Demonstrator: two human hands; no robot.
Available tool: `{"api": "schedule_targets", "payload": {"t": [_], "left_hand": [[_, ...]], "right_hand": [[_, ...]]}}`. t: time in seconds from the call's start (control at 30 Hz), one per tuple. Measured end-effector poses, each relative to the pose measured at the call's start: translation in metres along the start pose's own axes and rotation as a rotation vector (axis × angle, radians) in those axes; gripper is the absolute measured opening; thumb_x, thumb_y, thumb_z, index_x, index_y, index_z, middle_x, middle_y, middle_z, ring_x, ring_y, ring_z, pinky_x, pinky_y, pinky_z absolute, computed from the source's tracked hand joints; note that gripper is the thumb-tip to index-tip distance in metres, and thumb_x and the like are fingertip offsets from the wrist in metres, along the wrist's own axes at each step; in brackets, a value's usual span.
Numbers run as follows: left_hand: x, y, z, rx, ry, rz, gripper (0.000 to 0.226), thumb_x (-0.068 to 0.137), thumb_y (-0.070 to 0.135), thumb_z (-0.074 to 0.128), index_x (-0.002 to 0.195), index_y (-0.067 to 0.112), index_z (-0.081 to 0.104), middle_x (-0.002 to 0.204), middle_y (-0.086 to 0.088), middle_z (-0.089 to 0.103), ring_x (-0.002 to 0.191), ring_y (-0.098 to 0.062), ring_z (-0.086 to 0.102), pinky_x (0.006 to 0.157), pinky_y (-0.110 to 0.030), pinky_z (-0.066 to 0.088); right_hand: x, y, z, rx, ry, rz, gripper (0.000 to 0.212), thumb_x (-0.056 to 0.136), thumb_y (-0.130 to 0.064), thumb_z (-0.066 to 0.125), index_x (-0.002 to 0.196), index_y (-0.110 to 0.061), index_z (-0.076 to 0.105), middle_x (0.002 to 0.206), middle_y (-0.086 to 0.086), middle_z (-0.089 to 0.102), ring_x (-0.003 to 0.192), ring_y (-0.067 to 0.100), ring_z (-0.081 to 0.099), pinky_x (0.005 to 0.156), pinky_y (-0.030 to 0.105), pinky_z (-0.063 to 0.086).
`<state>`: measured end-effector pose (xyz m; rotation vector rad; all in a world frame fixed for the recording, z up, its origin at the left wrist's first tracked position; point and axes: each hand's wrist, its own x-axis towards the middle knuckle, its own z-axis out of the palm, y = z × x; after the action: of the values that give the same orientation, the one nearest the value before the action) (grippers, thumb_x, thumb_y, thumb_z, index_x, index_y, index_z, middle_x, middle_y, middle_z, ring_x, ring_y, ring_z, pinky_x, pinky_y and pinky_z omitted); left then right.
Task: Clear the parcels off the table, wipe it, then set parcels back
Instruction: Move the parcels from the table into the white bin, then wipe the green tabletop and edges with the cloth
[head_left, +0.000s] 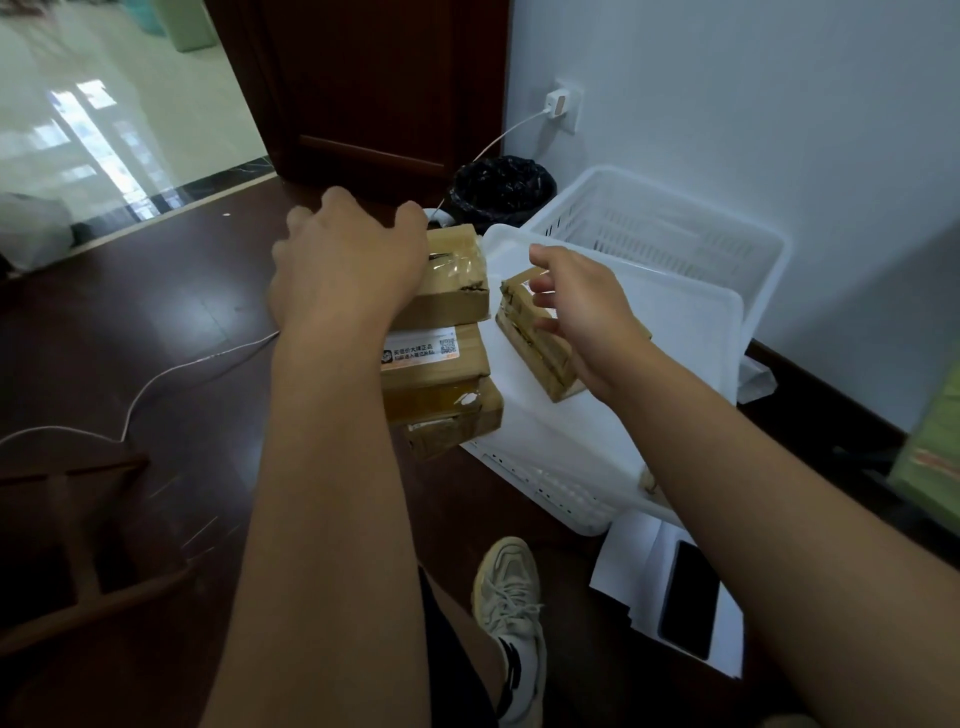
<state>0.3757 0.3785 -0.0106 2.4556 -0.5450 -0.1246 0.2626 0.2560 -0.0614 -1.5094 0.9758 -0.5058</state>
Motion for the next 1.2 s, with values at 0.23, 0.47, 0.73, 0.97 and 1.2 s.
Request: {"api": "schedule_targets", "payload": {"t": [0.23, 0.47, 0.73, 0.97, 1.2], "left_hand": [[-0.013, 0.021, 0.003, -0.039, 0.042, 0.119, 0.057, 0.094, 0.054, 0.043, 0.137, 0.017, 0.045, 0.143, -0.012, 0.039, 0.13, -0.032, 0.038, 0.104, -0.052, 0.037], [-0.025, 0.052, 0.019, -0.055, -0.055, 0.215, 0.057, 0.097, 0.05, 0.044, 0.145, 0.02, 0.039, 0.147, -0.01, 0.034, 0.135, -0.03, 0.03, 0.1, -0.04, 0.032], [-0.054, 0.095, 0.048, -0.054, -0.2, 0.34, 0.054, 0.096, 0.047, 0.044, 0.142, 0.019, 0.041, 0.146, -0.011, 0.036, 0.134, -0.03, 0.03, 0.102, -0.039, 0.031], [-0.078, 0.129, 0.077, -0.067, -0.348, 0.429, 0.055, 0.096, 0.046, 0.044, 0.144, 0.019, 0.039, 0.148, -0.008, 0.033, 0.135, -0.029, 0.028, 0.101, -0.04, 0.032], [-0.098, 0.154, 0.104, -0.061, -0.481, 0.467, 0.058, 0.095, 0.048, 0.047, 0.144, 0.019, 0.039, 0.148, -0.008, 0.038, 0.134, -0.029, 0.037, 0.106, -0.043, 0.037]], "right_hand": [[-0.011, 0.019, -0.018, 0.023, 0.05, 0.016, 0.017, 0.097, -0.036, 0.051, 0.083, -0.034, 0.06, 0.099, -0.013, 0.062, 0.1, 0.009, 0.058, 0.099, 0.039, 0.048], [-0.023, 0.042, -0.043, -0.005, 0.074, 0.01, 0.014, 0.098, -0.028, 0.05, 0.092, -0.032, 0.061, 0.118, -0.009, 0.061, 0.106, 0.009, 0.055, 0.074, 0.022, 0.041], [-0.04, 0.079, -0.079, -0.16, 0.124, 0.027, 0.021, 0.096, -0.022, 0.052, 0.115, -0.02, 0.06, 0.108, -0.004, 0.063, 0.089, 0.005, 0.055, 0.068, 0.019, 0.041], [-0.05, 0.115, -0.11, -0.356, 0.108, 0.102, 0.045, 0.097, -0.03, 0.055, 0.14, -0.018, 0.048, 0.138, 0.008, 0.048, 0.122, 0.022, 0.05, 0.098, 0.036, 0.043], [-0.062, 0.141, -0.14, -0.68, -0.001, 0.139, 0.049, 0.097, -0.034, 0.053, 0.142, -0.018, 0.045, 0.148, 0.009, 0.039, 0.133, 0.028, 0.039, 0.107, 0.041, 0.04]]}}
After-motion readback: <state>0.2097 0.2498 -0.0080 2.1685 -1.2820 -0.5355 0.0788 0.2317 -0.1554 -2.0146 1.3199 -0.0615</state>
